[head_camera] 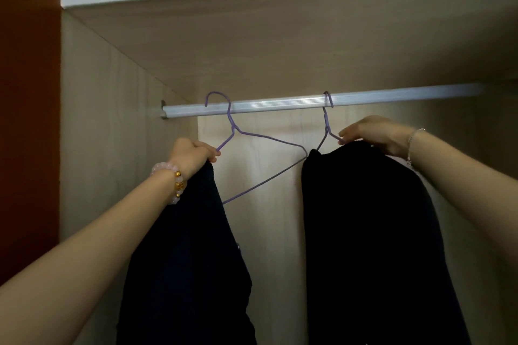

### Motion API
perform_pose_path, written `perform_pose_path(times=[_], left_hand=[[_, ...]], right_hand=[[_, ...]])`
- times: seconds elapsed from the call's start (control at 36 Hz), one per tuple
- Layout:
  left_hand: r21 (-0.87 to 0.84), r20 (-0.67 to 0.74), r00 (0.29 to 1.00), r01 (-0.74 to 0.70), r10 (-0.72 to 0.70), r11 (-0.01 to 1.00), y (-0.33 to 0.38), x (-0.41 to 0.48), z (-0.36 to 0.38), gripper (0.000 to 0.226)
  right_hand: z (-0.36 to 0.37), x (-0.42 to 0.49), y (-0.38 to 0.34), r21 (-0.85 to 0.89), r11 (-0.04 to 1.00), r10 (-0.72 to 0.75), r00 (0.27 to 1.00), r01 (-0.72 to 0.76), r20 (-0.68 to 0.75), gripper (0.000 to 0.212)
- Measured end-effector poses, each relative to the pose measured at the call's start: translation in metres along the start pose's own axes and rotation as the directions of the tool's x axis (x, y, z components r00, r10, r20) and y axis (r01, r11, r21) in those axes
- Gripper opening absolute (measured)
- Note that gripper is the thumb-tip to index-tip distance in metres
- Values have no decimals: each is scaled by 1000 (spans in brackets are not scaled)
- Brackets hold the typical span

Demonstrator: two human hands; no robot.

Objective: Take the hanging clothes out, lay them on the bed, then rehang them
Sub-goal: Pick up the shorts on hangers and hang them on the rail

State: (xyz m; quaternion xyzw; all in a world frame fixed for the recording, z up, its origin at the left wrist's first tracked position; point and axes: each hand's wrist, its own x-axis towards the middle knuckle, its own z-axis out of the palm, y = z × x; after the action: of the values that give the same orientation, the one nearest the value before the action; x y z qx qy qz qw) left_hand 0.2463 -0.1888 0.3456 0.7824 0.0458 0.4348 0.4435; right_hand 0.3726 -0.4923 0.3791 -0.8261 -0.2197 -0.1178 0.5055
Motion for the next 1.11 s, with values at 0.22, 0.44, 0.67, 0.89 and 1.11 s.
perform_pose_path(times=[0.22, 0.44, 0.67, 0.89, 1.11], left_hand=[[32, 66, 996, -58, 56, 998, -6, -14, -23, 16], [40, 95, 993, -77, 73, 996, -2, -26, -41, 10], [38, 120, 988, -103, 98, 994, 12, -35, -52, 11], [58, 62, 995, -83, 79, 995, 15, -44, -72, 9], [87, 17, 997, -73, 72, 994, 3, -43, -74, 15]], right_hand=[[27, -84, -22, -367, 859, -439, 882, 357, -172, 34], [153, -155, -2, -180, 887, -393, 900, 426, 189, 24], [247, -117, 37, 172, 979, -182, 853, 111, 489, 40], [300, -118, 46, 266, 964, -191, 689, -3, 699, 40], [306, -110, 100, -81, 994, 24, 546, 79, 837, 40]])
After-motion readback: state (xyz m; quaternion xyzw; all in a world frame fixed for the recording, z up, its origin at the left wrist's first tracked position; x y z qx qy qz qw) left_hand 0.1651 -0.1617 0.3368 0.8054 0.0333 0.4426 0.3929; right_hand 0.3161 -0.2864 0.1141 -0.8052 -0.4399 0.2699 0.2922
